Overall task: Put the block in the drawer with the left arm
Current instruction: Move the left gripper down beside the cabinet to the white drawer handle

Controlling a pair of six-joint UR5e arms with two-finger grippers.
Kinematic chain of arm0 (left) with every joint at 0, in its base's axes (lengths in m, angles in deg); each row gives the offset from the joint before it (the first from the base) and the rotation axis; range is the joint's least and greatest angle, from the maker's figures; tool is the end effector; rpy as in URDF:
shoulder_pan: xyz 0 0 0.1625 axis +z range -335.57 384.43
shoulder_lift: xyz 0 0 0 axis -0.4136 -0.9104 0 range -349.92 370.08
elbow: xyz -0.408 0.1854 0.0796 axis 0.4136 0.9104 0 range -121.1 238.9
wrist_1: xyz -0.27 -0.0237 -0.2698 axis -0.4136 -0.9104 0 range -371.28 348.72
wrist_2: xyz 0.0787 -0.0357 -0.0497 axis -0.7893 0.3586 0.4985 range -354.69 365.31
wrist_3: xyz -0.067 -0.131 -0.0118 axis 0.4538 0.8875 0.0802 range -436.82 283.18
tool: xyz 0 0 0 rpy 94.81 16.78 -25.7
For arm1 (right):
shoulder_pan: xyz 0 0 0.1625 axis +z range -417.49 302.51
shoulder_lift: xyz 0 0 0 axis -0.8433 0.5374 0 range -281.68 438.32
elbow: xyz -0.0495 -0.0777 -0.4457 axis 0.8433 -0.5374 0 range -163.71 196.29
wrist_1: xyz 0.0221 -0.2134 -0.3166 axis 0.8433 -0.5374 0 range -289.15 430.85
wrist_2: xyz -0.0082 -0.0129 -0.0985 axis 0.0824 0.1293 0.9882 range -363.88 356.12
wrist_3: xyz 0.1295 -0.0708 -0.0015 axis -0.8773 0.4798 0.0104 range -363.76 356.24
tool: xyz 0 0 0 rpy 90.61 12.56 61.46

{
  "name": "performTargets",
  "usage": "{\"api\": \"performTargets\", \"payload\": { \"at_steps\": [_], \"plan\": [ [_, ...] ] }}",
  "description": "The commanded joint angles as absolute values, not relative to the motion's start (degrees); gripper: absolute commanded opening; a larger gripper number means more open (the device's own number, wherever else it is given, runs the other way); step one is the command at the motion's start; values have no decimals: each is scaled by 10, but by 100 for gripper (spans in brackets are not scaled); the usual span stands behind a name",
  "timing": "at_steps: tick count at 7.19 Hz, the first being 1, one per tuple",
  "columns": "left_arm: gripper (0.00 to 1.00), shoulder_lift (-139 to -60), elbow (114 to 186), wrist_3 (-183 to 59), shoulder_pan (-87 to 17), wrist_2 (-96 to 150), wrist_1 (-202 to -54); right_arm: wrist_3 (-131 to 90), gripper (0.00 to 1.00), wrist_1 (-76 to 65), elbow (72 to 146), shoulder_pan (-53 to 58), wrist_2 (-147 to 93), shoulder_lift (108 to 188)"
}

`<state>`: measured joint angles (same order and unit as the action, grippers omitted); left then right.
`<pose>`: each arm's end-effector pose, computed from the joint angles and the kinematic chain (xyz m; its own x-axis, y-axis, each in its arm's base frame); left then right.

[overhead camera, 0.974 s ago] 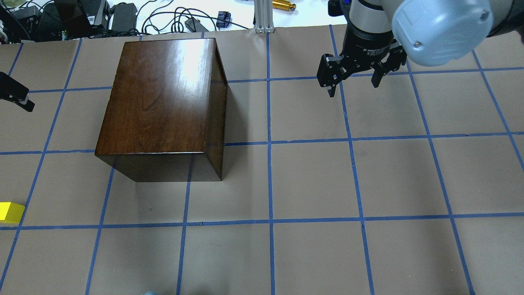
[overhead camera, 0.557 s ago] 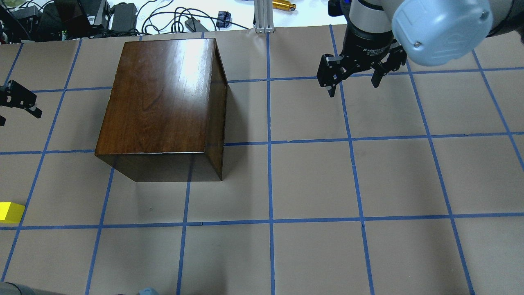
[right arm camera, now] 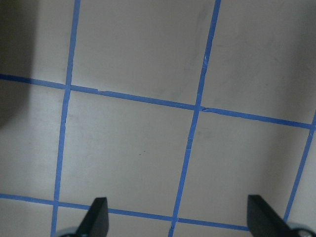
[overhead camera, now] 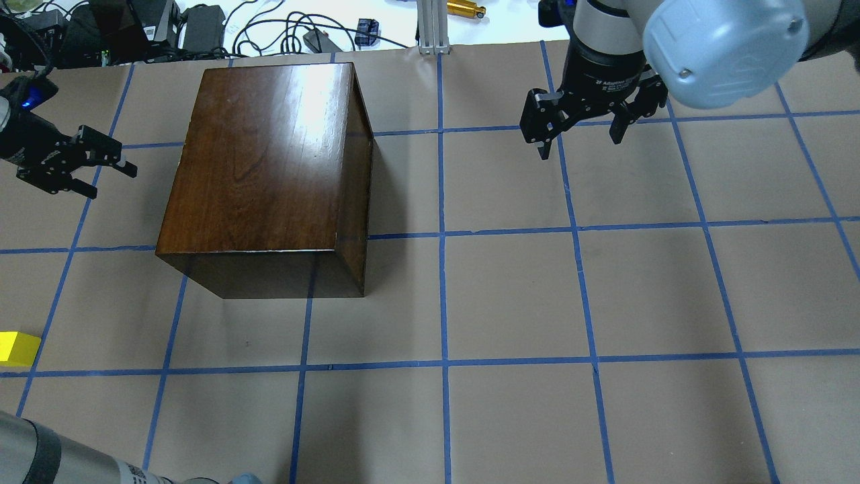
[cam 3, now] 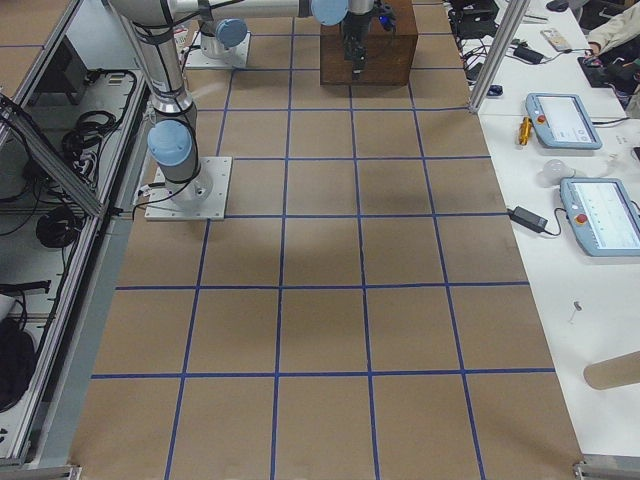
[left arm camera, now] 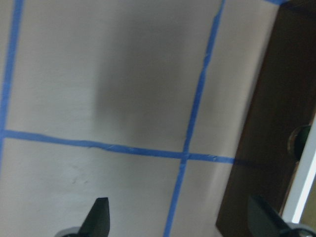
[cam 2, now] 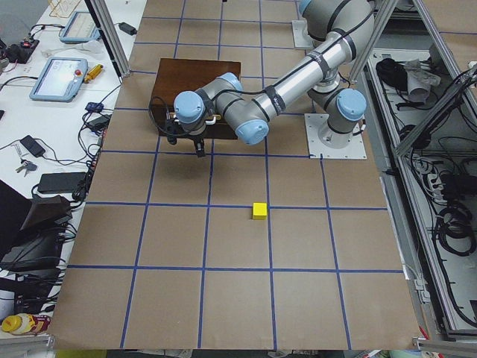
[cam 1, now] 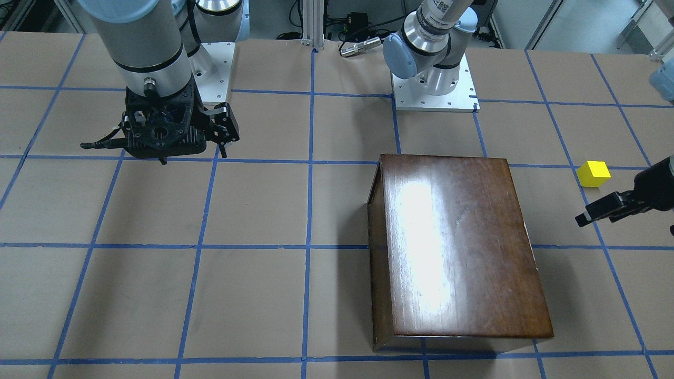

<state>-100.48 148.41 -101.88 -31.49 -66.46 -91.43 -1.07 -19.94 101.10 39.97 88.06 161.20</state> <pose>0.1706 -0.5724 0.3100 -0.9181 -0.1786 0.3539 -0.1797 0.9833 0.0302 0.1937 -0.4904 0.4525 -0.9837 -0.1769 0.0329 -0.1762 0.9841 0.0215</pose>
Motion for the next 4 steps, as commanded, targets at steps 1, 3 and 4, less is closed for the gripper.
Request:
{"api": "performTargets", "payload": {
  "at_steps": [1,3,4],
  "plan": [
    [100,-1018,1483,-1047,-337,-601,-916,-11,100,-199,1011,400,881,1612],
    [100,-1029,1485,-1084,-339,-598,-919,-11,100,-199,1011,400,881,1612],
    [100,-1034,1486,-1094,-339,-598,-919,-10,100,-199,1011,400,881,1612]
  ]
}}
